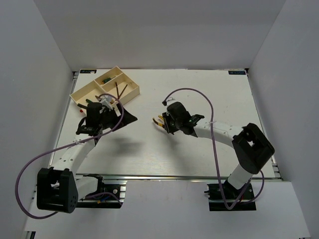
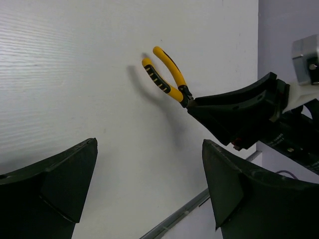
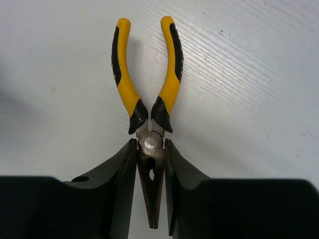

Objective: Sort the tools into containers

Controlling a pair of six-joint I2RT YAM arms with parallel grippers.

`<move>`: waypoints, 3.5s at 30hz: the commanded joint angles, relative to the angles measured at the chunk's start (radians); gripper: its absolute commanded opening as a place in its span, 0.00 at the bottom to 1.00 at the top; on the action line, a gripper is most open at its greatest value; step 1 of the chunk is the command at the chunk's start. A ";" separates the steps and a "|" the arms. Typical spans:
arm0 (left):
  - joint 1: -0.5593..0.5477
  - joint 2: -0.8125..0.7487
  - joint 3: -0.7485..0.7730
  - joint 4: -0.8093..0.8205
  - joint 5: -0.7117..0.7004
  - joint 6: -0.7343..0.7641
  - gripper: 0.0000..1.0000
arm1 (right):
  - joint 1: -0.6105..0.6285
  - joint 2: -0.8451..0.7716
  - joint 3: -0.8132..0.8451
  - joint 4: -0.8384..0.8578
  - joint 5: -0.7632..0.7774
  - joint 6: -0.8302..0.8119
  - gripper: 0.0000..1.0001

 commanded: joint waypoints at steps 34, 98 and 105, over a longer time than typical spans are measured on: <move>-0.404 0.378 0.192 0.330 -0.211 -0.408 0.88 | 0.041 -0.395 -0.216 0.237 -0.044 0.056 0.00; 0.426 0.612 0.635 0.108 -0.231 0.049 0.00 | 0.032 -0.829 -0.601 0.074 0.226 0.016 0.85; 0.455 0.628 0.618 0.123 -0.232 0.072 0.14 | 0.035 -0.806 -0.588 0.071 0.221 0.027 0.86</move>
